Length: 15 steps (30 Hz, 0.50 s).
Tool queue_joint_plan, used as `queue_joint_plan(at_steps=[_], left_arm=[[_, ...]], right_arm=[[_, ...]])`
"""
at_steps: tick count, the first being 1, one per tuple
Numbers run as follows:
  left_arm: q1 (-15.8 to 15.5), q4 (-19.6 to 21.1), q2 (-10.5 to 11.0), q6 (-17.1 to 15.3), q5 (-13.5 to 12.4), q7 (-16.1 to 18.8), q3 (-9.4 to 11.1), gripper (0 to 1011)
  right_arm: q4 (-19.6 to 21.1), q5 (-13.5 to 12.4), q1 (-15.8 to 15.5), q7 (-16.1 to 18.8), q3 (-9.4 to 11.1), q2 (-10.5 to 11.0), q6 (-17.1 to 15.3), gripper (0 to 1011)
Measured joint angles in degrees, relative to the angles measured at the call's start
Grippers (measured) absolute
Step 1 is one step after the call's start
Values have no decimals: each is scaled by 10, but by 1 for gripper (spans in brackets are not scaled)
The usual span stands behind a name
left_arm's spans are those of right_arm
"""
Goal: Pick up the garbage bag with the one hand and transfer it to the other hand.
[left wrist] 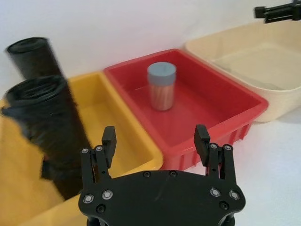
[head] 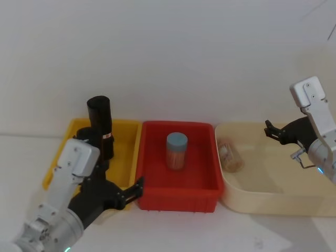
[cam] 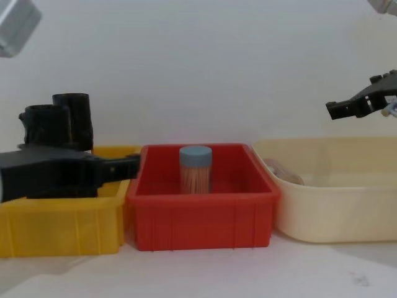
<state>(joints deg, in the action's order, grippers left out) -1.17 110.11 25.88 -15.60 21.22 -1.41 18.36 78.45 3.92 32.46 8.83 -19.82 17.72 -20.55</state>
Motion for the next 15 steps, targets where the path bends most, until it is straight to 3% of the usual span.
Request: queue_joint_plan(at_steps=[6, 15], left_arm=[[20, 28, 0, -30, -2, 35, -25, 1001], [11, 33, 1, -60, -5, 54, -49, 1001]], right_arm=[[0, 0, 0, 0, 0, 0, 0, 1000], [0, 0, 0, 0, 0, 0, 0, 1000]])
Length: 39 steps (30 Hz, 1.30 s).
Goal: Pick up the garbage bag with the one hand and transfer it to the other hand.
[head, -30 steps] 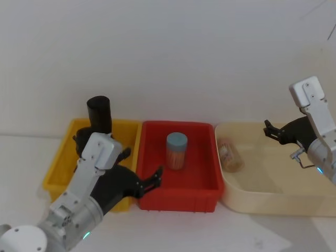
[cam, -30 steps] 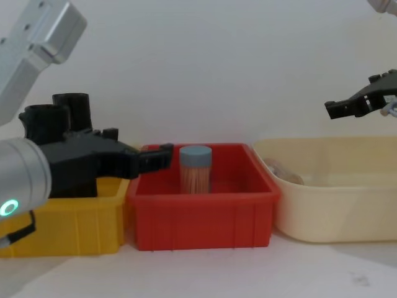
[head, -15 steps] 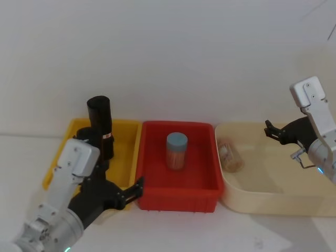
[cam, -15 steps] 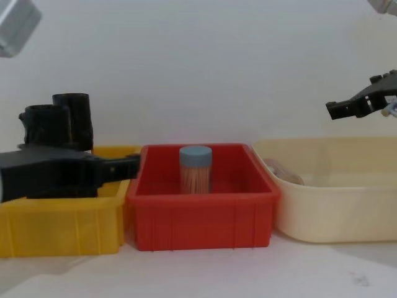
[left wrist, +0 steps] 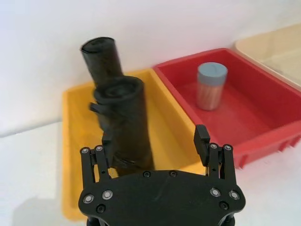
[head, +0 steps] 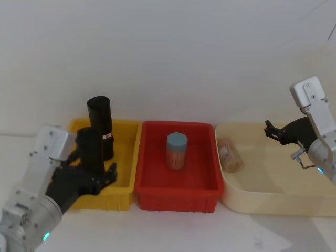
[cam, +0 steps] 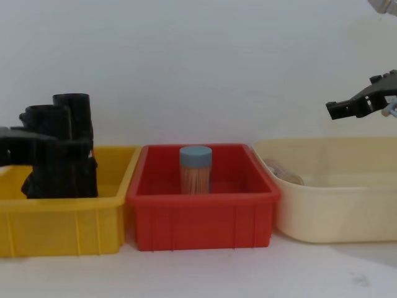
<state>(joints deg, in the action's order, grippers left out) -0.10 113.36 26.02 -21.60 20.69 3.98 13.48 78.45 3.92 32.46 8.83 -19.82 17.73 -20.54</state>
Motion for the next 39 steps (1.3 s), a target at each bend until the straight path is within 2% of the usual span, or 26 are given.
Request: queue_joint_plan(at_steps=[12, 21, 29, 34, 39], left_arm=[[-46, -32, -3, -23, 3, -7, -15, 1001], [-80, -65, -7, -34, 9, -27, -17, 1001], [-97, -82, -9, -38, 13, -37, -17, 1001], [-104, -88, -10, -40, 14, -42, -18, 926], [-108, -93, -10, -42, 15, -44, -18, 791]], right_arm=[[0, 0, 0, 0, 0, 0, 0, 1001], [0, 0, 0, 0, 0, 0, 0, 1001], [0, 0, 0, 0, 0, 0, 0, 1001], [0, 0, 0, 0, 0, 0, 0, 1000], [0, 0, 0, 0, 0, 0, 0, 1000]])
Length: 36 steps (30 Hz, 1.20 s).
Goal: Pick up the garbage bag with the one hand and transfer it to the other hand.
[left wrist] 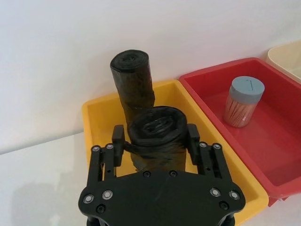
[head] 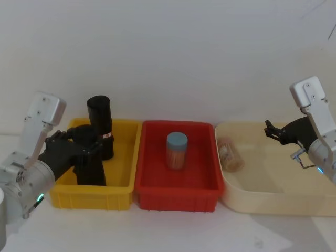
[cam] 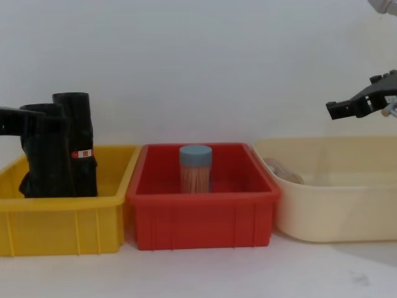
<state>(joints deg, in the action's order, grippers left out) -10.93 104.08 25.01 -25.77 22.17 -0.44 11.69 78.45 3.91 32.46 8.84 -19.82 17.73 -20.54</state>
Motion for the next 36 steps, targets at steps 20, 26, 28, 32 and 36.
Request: queue_joint_plan(at_steps=[20, 26, 28, 32, 36], left_arm=[[-9, 1, -7, 4, -7, -1, 1, 490], [-25, 8, -14, 14, -14, 2, -1, 453], [-31, 10, -16, 16, -15, 4, -2, 439], [-48, 15, -22, 18, -18, 6, -5, 419], [-77, 21, -31, 17, -19, 6, -6, 398]], right_arm=[[0, 0, 0, 0, 0, 0, 0, 1001], [0, 0, 0, 0, 0, 0, 0, 1000], [0, 0, 0, 0, 0, 0, 0, 1000], [0, 0, 0, 0, 0, 0, 0, 1000], [0, 0, 0, 0, 0, 0, 0, 1000]])
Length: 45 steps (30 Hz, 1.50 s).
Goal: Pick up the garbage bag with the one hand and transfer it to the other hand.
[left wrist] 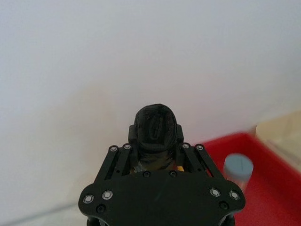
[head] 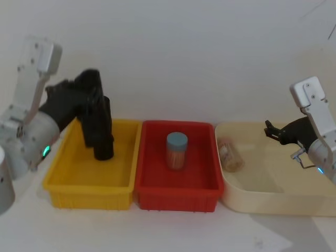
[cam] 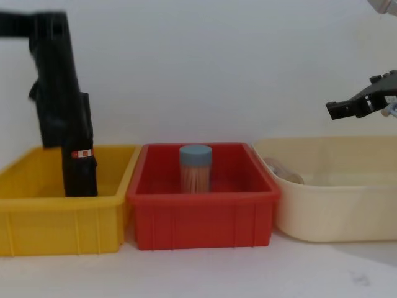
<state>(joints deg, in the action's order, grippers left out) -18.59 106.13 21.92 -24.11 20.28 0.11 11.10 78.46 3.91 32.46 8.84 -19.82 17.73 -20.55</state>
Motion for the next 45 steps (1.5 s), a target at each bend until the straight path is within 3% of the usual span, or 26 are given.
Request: queue_joint_plan(at_steps=[13, 28, 36, 45], left_arm=[[-66, -12, -26, -19, 18, -33, 15, 377], [-135, -94, -60, -56, 46, -99, 75, 377], [-163, -134, -75, -54, 49, -120, 103, 377], [-181, -159, -85, -42, 51, -132, 119, 377]], right_arm=[[0, 0, 0, 0, 0, 0, 0, 1000], [0, 0, 0, 0, 0, 0, 0, 1001], [0, 0, 0, 0, 0, 0, 0, 1000], [3, -1, -2, 6, 1, 2, 0, 1000]])
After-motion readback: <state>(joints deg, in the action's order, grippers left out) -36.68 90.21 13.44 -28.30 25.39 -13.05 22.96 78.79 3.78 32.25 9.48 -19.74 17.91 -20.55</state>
